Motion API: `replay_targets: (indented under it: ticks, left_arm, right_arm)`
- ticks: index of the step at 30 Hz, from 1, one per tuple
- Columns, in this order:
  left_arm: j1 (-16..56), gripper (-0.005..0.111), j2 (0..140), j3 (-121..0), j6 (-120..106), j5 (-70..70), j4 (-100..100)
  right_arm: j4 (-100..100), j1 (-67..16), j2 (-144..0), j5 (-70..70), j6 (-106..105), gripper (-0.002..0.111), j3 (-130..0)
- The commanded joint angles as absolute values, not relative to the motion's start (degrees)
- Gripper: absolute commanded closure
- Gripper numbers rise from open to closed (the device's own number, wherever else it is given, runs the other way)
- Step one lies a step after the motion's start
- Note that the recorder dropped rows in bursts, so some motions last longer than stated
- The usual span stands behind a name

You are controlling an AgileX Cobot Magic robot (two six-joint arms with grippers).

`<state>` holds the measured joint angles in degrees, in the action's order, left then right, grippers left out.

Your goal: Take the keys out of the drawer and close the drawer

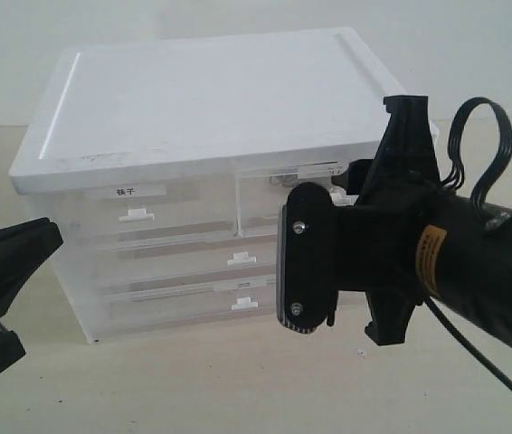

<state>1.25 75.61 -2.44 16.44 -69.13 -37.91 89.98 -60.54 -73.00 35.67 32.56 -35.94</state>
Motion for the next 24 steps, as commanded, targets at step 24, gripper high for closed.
replay_targets:
  ticks: [24]
  left_arm:
    - [1.2, 0.102, 75.8, -2.7, 17.0, -70.0, -38.3]
  right_arm:
    - [99.9, -57.8, -80.7, 39.4, 41.7, 0.071, -36.0]
